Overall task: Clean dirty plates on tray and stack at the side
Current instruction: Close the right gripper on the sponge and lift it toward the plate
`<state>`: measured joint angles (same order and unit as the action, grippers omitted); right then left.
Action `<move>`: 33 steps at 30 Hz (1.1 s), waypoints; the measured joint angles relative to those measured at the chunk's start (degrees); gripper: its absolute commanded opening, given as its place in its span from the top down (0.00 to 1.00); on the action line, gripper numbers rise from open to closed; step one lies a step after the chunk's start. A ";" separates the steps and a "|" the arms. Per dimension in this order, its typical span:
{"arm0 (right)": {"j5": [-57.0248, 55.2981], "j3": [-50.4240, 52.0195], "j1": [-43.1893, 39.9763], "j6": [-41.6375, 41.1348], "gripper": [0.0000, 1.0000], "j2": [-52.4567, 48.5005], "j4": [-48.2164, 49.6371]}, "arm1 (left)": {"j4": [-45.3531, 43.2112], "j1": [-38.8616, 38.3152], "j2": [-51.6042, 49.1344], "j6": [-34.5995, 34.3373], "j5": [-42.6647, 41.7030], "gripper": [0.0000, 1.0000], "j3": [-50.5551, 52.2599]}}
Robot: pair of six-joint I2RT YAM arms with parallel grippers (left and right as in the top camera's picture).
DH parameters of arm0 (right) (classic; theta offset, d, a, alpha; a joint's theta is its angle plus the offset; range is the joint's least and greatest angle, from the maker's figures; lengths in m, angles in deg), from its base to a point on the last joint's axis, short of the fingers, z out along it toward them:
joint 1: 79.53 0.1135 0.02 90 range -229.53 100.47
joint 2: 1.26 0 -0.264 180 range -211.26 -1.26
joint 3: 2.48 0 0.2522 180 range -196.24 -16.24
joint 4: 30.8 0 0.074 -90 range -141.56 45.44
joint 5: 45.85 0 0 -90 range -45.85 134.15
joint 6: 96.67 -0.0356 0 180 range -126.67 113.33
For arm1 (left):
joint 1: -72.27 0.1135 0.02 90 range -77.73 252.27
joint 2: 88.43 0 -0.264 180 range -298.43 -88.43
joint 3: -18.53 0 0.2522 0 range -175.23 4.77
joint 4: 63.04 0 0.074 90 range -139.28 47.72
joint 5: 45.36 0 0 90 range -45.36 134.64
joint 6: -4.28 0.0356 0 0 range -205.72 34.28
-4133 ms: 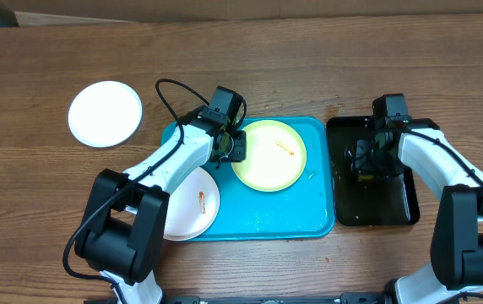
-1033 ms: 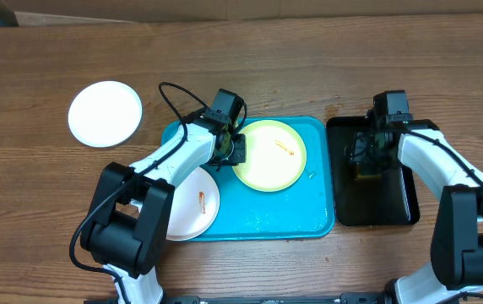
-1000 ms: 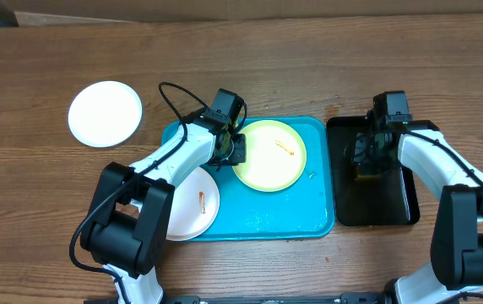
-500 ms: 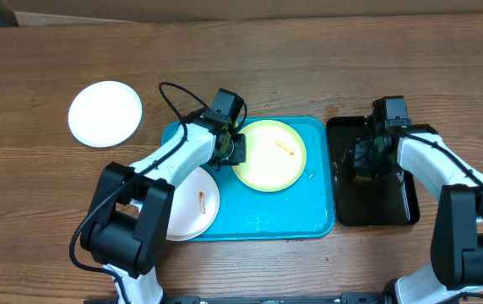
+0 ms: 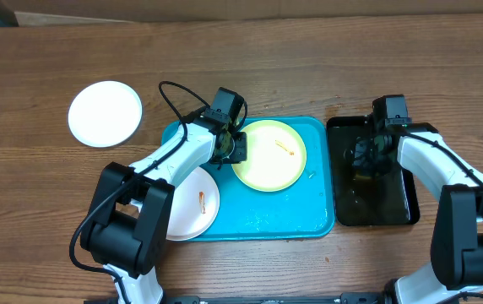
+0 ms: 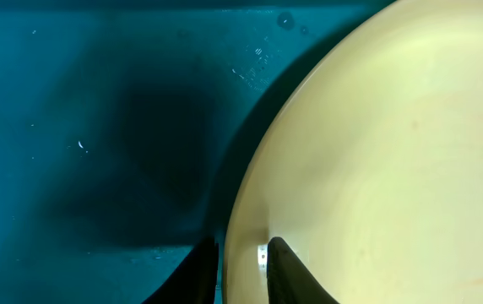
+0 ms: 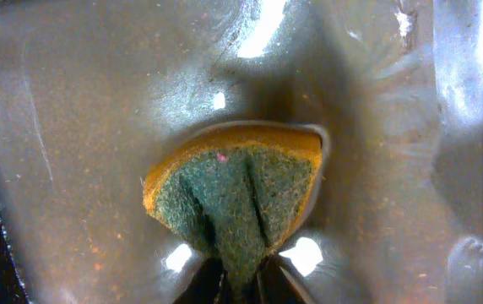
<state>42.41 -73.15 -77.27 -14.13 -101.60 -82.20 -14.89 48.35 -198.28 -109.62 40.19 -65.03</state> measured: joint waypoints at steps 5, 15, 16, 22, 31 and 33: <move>0.00 0.00 -0.02 0.00 0.92 0.00 -0.04 | 0.15 0.00 0.00 0.00 -0.24 0.79 -0.11; 0.02 0.00 0.00 0.02 0.92 0.00 -0.07 | 0.96 0.66 0.00 0.00 -0.48 0.86 -0.11; 0.00 0.00 -0.02 0.00 0.92 0.00 -0.07 | 0.98 0.85 0.00 0.02 -0.59 0.85 -0.11; 0.02 0.00 -0.02 0.02 0.91 0.00 -0.07 | 1.03 1.95 0.00 0.02 -1.55 0.85 -0.11; 0.00 -0.20 0.00 0.02 0.96 0.00 -0.57 | 1.11 1.92 0.00 -0.11 -2.23 0.96 -0.24; 0.02 -0.94 0.00 0.04 0.96 0.00 -2.67 | 1.14 1.95 0.00 -0.11 -2.32 0.96 -0.31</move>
<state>42.43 -74.09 -77.27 -14.09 -101.60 -84.87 -13.75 50.30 -198.28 -109.73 37.87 -65.34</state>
